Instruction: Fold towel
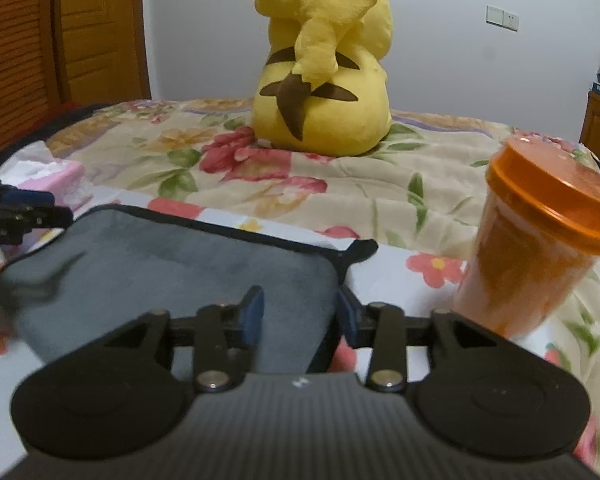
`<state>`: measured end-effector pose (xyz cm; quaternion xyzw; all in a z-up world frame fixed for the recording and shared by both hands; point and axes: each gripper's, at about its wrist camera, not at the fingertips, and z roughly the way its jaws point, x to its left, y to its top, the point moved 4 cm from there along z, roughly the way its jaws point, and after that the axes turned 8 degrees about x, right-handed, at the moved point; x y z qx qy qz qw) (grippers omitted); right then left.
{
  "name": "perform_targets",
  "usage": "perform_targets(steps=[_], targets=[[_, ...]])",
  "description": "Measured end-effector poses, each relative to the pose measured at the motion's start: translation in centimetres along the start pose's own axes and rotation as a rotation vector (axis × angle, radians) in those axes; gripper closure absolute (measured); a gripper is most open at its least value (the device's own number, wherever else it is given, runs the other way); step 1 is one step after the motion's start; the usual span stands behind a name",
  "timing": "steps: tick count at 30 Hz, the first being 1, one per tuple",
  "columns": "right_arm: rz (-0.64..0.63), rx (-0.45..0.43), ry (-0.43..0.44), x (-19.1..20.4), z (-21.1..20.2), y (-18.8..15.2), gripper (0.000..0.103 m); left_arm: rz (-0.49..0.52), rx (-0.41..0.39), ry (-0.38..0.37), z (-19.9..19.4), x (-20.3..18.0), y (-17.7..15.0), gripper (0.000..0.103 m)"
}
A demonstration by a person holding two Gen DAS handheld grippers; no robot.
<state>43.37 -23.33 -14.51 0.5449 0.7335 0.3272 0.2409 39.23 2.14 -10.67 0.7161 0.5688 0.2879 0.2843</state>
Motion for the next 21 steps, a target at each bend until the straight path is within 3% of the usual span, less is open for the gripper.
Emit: perform_targets(steps=[15,21], targets=[[0.062,-0.017,-0.002,1.2,-6.7,-1.2,0.032,0.013,0.016,-0.017,-6.4,-1.3,-2.2,0.034],[0.066,-0.032,-0.010,1.5,-8.8,-1.5,0.019,0.028,0.002,-0.019,-9.2,-1.9,-2.4,0.017]])
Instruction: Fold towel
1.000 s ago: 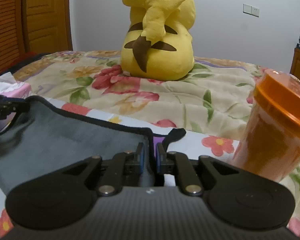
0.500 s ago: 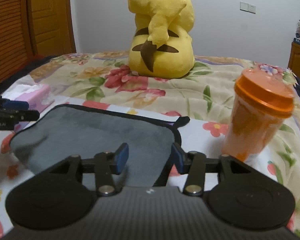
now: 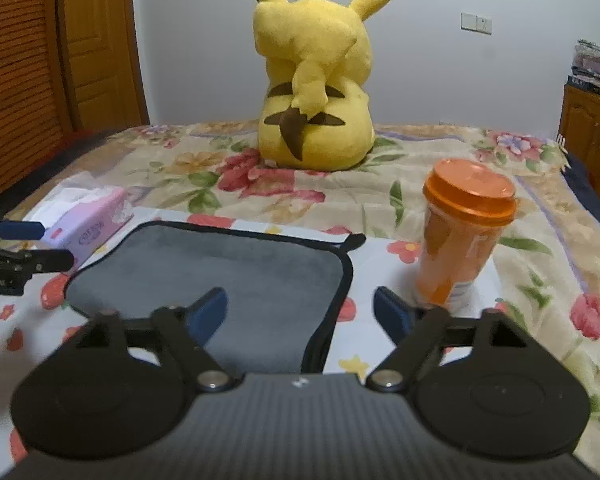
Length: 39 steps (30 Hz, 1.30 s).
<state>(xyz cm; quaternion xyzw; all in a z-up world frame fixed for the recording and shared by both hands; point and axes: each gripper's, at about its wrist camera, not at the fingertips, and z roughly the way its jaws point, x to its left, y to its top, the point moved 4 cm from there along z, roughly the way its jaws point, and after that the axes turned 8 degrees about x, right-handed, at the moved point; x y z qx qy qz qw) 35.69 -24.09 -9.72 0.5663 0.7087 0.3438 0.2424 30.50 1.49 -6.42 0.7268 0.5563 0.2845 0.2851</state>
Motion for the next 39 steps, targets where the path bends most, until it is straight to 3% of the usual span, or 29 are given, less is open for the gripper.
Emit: perform_targets(steps=[3,7,11,39], targets=[[0.004,-0.005,-0.005,0.2,-1.0,-0.1,0.010,0.004,-0.005,-0.010,-1.4,-0.4,-0.2,0.011],[0.011,-0.014,0.000,0.4,-2.5,-0.3,0.005,0.007,-0.018,-0.022,-3.2,-0.9,-0.3,0.000],[0.009,-0.028,-0.003,0.6,-3.9,-0.2,0.000,0.003,-0.035,-0.027,-5.1,-1.4,-0.4,0.000],[0.016,-0.101,0.002,3.1,-14.6,-2.1,0.000,-0.035,-0.045,0.038,-16.3,-4.1,-3.0,0.000]])
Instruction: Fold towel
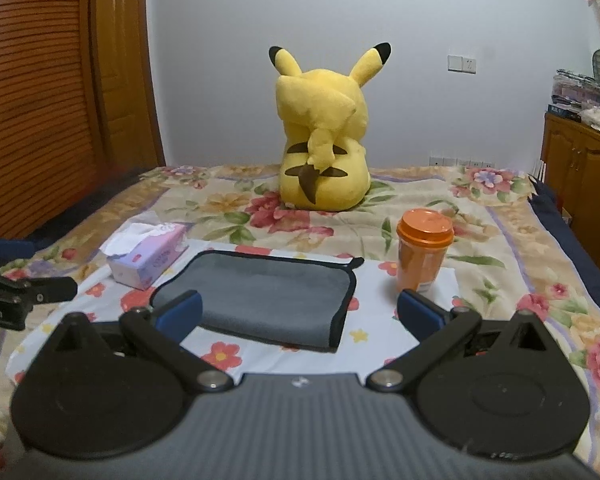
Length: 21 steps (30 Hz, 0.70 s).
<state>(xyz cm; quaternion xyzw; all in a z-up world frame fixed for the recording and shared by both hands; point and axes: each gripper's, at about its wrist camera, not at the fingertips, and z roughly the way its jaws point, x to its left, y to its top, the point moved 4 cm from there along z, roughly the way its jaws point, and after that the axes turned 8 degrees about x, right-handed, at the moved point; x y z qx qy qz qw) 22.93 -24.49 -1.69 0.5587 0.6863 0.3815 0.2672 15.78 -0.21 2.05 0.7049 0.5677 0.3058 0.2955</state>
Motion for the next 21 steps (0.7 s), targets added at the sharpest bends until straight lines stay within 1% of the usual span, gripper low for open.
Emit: perform_targets(steps=[11,21], targets=[[0.014,-0.028,-0.001,0.9,-4.0,-1.1,0.000,0.015,-0.010,-0.015,-4.2,-1.3,-2.0,0.000],[0.013,-0.046,0.001,1.8,-7.1,-2.3,0.000,-0.002,-0.026,-0.017,-7.1,-1.8,-3.6,0.000]])
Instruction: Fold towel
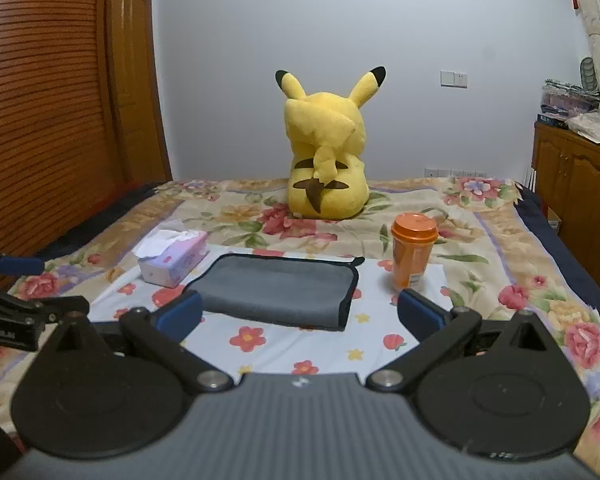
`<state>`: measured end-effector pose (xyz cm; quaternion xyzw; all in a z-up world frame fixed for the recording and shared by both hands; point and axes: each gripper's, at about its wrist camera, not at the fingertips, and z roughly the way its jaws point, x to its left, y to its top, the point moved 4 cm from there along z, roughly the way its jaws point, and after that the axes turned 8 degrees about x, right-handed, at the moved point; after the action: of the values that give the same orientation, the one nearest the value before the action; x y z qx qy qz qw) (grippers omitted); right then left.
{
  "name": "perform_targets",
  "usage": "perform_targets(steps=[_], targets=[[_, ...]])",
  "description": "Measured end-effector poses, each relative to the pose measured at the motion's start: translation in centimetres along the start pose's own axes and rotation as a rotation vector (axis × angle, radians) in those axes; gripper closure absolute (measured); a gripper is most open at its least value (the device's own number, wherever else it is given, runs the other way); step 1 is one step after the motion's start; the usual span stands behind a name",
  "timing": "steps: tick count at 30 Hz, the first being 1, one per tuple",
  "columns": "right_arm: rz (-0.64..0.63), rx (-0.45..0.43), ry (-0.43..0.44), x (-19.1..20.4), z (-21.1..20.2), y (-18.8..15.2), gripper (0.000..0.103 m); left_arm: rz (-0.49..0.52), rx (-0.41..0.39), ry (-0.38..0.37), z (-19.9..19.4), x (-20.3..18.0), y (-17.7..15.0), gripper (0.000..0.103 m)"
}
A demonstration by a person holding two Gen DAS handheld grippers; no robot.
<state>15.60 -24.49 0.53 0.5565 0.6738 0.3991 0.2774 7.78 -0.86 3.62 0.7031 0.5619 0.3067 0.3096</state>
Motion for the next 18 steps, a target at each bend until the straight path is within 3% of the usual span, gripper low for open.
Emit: perform_targets(steps=[18], targets=[[0.026,0.036,-0.006,0.7,-1.4,-4.2,0.000,-0.015,0.058,0.001,0.0,-1.6,-5.3,0.000]])
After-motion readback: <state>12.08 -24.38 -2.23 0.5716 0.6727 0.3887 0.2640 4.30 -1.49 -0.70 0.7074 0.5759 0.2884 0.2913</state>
